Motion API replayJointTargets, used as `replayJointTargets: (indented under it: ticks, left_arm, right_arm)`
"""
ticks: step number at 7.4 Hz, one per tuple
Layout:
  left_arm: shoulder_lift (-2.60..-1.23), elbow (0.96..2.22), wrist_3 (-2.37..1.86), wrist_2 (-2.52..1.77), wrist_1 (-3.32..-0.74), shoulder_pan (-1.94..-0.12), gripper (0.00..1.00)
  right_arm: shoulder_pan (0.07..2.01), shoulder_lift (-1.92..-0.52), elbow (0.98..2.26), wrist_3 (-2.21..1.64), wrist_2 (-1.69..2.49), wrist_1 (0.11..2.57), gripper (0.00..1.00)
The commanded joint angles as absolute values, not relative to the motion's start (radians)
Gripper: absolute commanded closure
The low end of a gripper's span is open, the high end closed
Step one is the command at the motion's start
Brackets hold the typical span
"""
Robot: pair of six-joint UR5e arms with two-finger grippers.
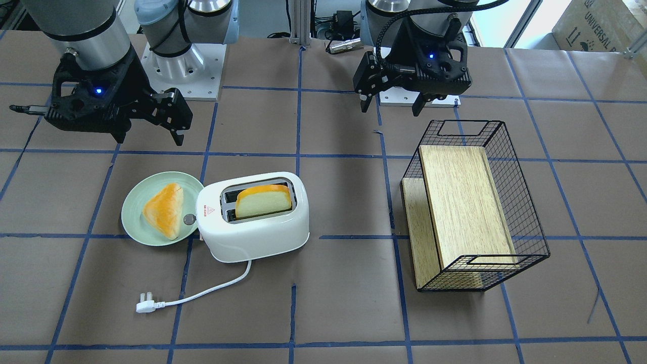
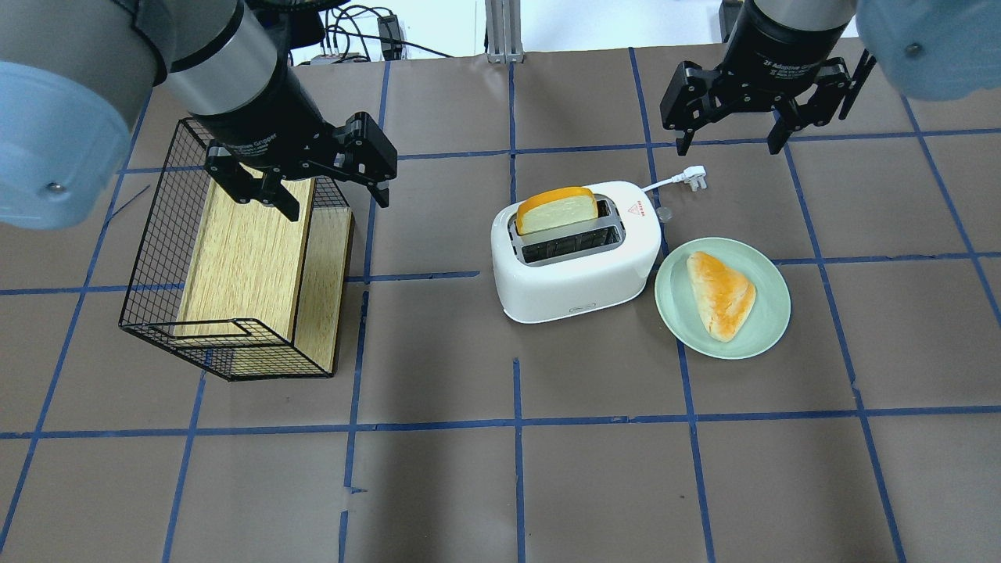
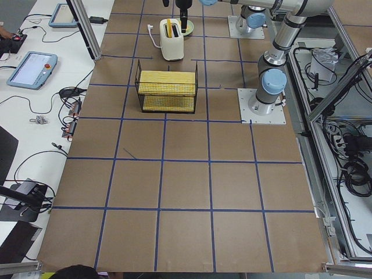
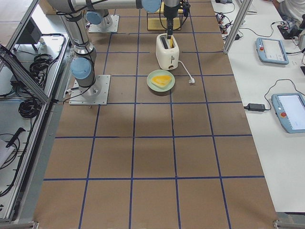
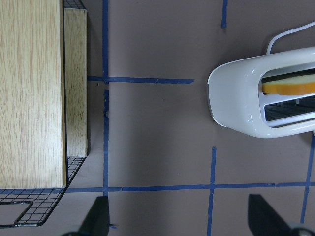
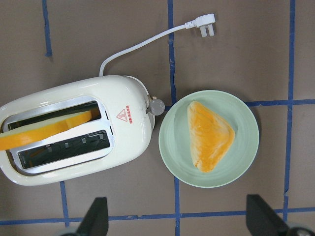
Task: Press toaster with right arm
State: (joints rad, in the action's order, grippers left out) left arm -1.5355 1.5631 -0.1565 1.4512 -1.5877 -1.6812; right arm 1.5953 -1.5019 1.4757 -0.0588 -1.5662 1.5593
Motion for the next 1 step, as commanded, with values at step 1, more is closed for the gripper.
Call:
replayJointTargets:
  ticks: [1]
  left_arm:
    - [-1.536,1.563,-0.156,1.451,-1.588,-1.681,0.00]
  right_arm:
    - [1.595,-1.500,1.476,-0.058,-1.566,1.559,0.00]
